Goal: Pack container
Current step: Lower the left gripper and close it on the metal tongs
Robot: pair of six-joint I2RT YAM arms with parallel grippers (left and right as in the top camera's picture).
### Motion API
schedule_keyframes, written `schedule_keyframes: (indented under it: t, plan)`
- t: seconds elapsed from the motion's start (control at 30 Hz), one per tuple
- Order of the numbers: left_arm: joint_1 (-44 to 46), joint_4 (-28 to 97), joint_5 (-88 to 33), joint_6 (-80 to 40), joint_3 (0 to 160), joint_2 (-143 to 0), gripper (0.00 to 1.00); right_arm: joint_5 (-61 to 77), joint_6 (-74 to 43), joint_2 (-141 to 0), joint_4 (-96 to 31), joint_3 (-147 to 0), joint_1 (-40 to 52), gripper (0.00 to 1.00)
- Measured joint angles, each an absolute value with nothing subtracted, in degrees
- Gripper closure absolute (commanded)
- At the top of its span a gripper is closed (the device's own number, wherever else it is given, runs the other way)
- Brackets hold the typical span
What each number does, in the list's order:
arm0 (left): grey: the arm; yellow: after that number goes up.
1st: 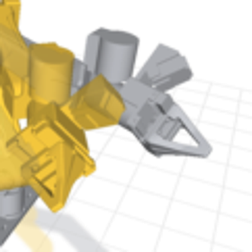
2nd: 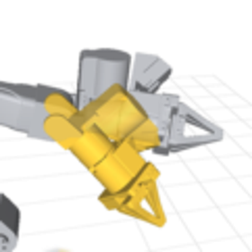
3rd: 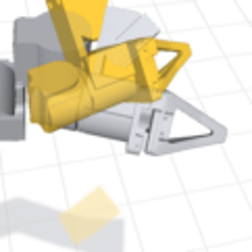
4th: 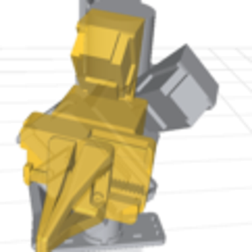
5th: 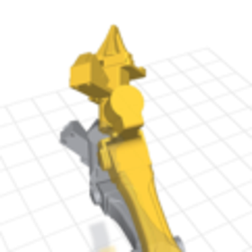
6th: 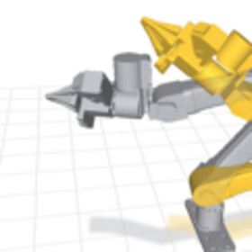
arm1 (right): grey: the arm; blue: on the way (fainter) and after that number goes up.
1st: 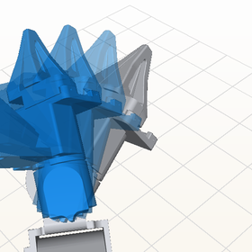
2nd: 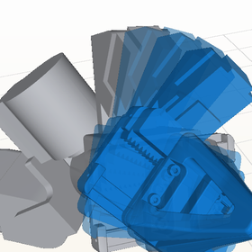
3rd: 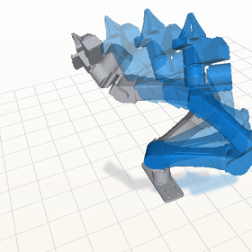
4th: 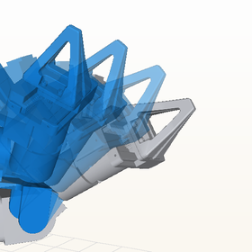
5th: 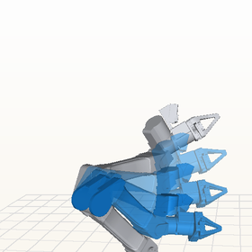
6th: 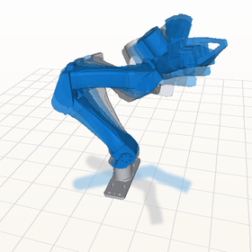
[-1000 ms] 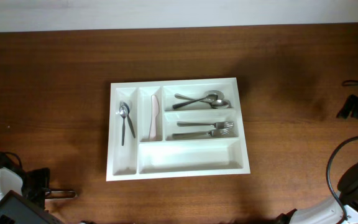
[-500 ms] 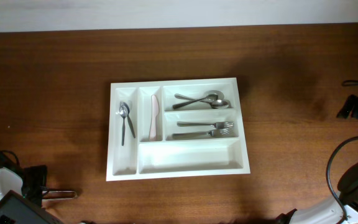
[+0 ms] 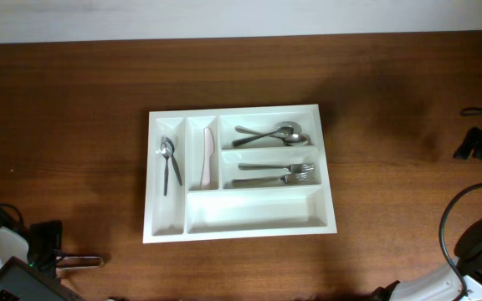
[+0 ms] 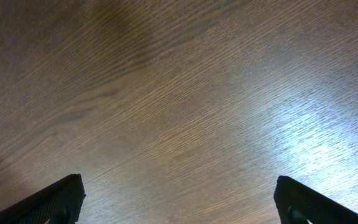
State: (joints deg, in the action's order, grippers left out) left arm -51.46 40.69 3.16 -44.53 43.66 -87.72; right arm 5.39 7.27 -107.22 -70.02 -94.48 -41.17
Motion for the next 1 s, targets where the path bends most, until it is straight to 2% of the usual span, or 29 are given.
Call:
schedule_keyframes:
  t: [1.0]
  plan:
    - [-53.3, 41.4, 4.9, -44.6, 43.7, -87.7, 0.01, 5.4, 7.3, -107.2, -70.0, -94.5, -41.2, 0.01]
